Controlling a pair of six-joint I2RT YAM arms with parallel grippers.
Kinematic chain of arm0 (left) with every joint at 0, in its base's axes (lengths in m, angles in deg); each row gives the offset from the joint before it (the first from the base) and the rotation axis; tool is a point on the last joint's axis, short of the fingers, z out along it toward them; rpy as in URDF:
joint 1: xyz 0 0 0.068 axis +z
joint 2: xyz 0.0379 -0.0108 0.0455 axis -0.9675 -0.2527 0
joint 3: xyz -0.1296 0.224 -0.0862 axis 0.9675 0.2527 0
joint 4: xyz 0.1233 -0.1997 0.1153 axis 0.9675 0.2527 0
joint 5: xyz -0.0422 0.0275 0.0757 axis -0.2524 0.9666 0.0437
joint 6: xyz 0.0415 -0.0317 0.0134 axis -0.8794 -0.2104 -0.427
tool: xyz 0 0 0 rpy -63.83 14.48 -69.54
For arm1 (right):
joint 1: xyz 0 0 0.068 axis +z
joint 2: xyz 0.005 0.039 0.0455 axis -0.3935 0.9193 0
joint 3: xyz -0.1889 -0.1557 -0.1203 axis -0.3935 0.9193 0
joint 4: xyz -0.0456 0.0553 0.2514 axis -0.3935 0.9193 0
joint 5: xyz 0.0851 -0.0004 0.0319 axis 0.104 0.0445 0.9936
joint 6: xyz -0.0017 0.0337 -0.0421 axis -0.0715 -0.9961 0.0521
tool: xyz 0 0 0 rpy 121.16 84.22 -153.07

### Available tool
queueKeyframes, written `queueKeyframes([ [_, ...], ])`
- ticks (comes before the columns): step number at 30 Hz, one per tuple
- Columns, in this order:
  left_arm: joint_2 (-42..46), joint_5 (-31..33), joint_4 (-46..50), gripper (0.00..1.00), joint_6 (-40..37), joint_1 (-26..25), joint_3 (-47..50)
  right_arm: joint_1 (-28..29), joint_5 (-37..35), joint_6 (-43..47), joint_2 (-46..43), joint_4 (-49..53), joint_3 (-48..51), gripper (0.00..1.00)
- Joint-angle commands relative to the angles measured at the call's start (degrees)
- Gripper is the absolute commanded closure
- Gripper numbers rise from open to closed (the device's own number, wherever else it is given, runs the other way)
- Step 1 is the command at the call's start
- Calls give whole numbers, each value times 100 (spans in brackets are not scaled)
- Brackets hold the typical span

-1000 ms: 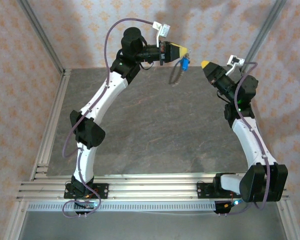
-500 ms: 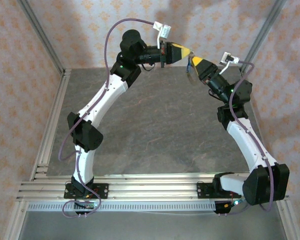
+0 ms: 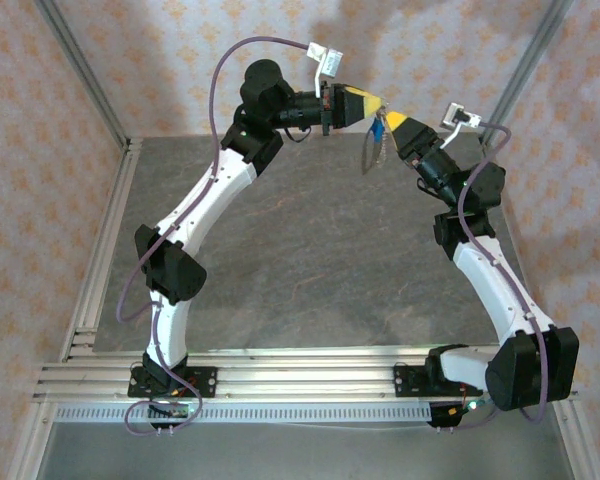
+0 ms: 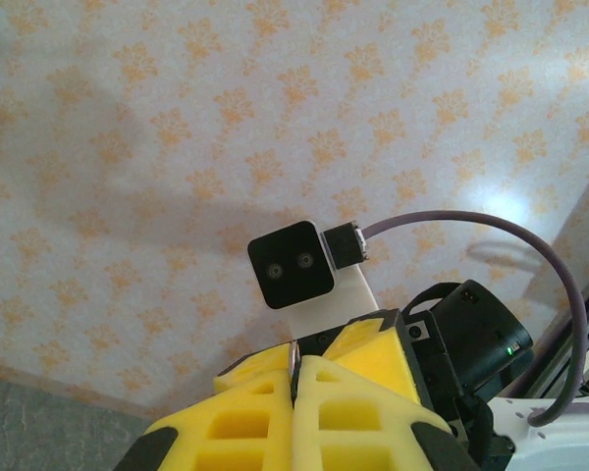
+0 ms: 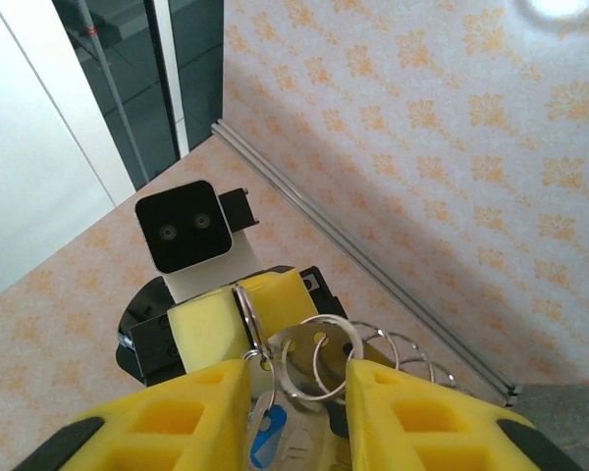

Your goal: Put the keys on the keyring

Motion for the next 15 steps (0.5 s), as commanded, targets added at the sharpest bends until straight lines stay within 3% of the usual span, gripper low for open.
queueKeyframes([
  [1,196,37,-338,100,29,-58,-119,50,84,-91,-114,-456,-38,69],
  [11,126,29,-303,100,39,-79,-207,191,231,-149,13,-586,-136,69],
  [15,126,48,-310,100,36,-87,-207,206,256,-164,21,-585,-103,77],
])
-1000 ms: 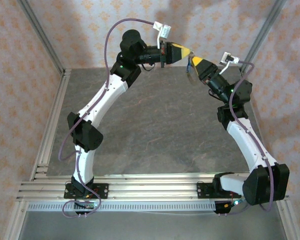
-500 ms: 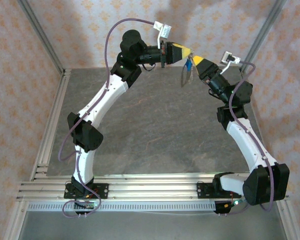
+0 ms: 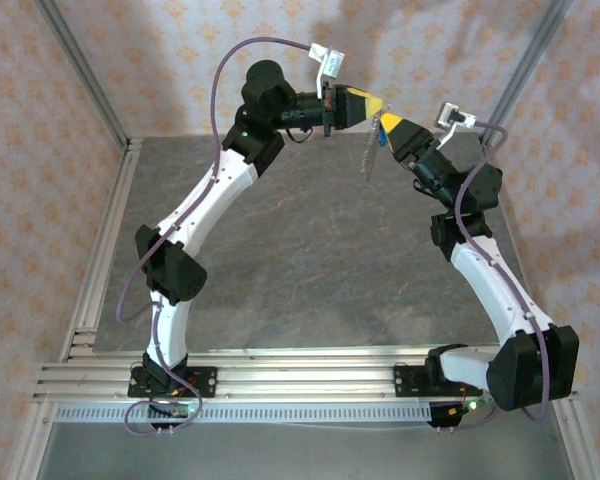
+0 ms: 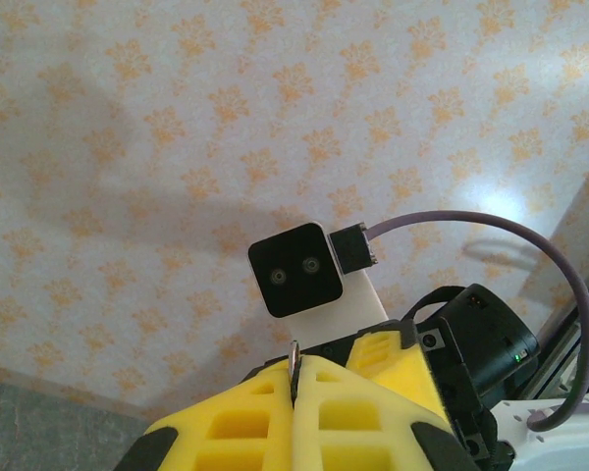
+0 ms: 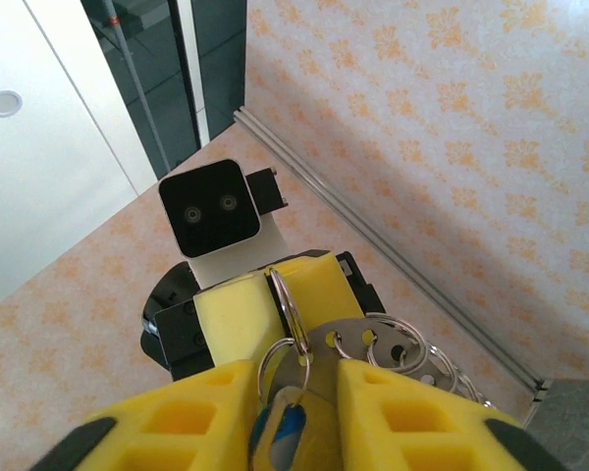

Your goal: Put the keys on the keyring

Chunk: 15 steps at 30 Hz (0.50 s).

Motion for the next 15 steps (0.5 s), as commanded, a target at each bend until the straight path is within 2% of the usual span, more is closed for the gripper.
queueKeyframes([
  [1,126,53,-315,100,36,-50,-205,43,182,-31,7,-382,-79,82],
  [6,126,62,-338,100,45,-43,-214,44,167,10,-75,-324,82,100],
  [15,190,131,-505,100,98,-35,-179,7,-42,403,-358,238,488,100],
])
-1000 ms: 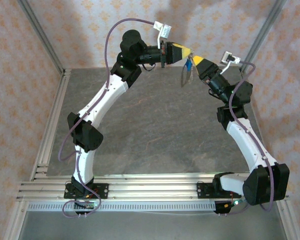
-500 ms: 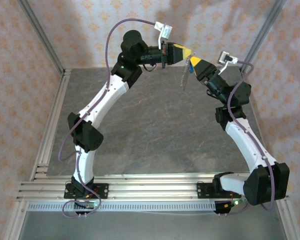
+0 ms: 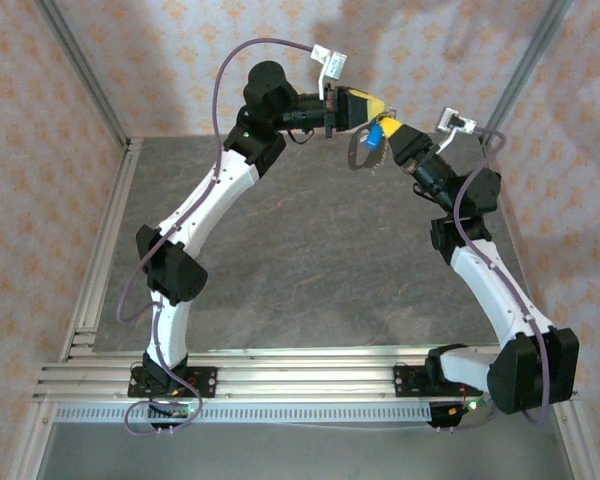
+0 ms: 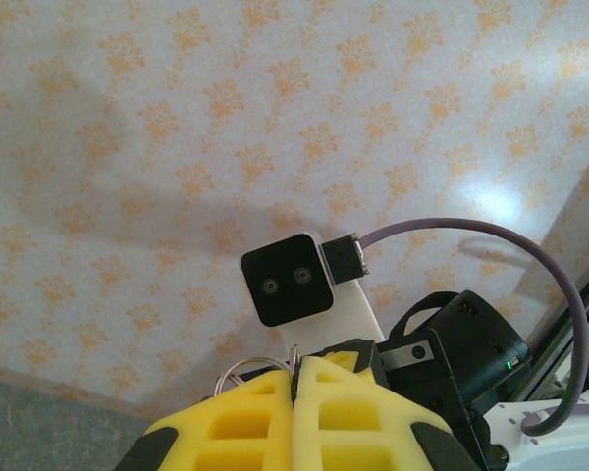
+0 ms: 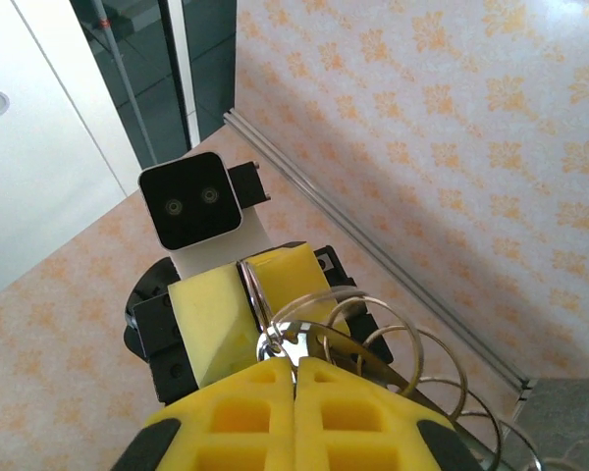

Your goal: Put the keys on the keyring

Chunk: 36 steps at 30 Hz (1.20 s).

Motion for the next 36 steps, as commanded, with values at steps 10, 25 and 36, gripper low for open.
queueKeyframes([
  [10,223,158,-576,100,100,-7,-126,-249,-255,-101,-231,0,523,100],
  [25,188,114,89,100,-466,-32,-109,-174,282,179,-328,527,-246,100],
  [36,227,135,998,100,-1280,-135,-76,-179,241,331,-260,914,-632,100],
])
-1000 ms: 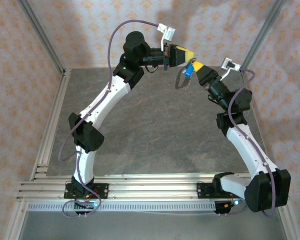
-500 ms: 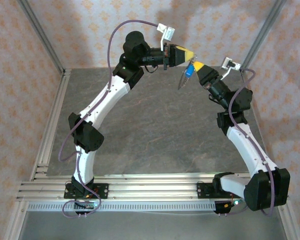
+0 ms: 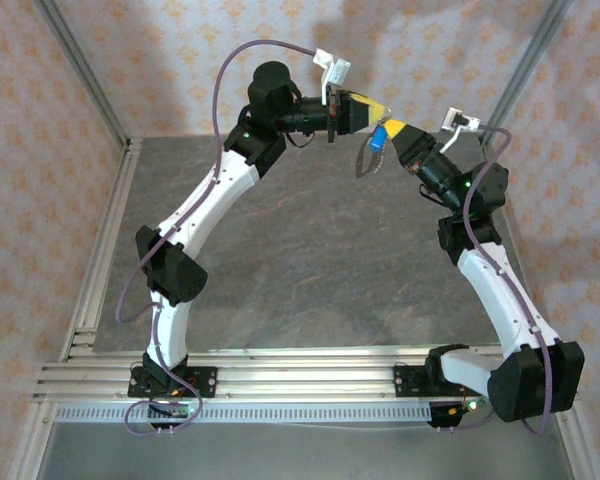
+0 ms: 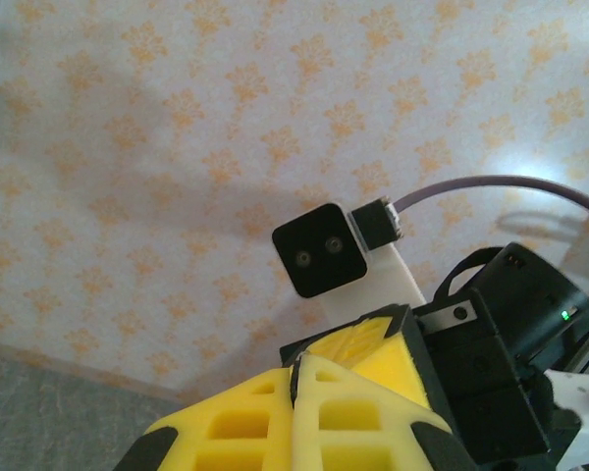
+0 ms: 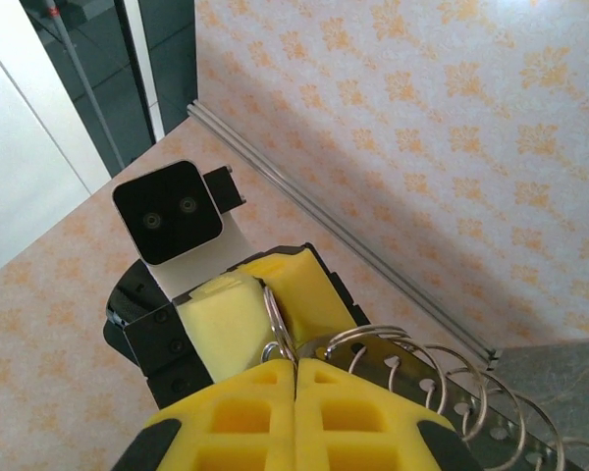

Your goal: Put the keys on the keyring

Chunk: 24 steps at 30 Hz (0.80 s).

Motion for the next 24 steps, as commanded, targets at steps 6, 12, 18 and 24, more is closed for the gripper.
queueKeyframes([
  [6,225,-11,326,100,-369,-65,-59,-109,79,637,-273,611,-321,100],
  [12,243,0,300,100,-351,-54,-56,-384,216,860,-408,1105,-277,100],
  [18,251,-2,248,100,-308,-43,-30,-504,298,889,-402,1184,-291,100],
  [24,227,-19,221,100,-281,-54,-47,-497,488,794,-247,1116,-513,100],
])
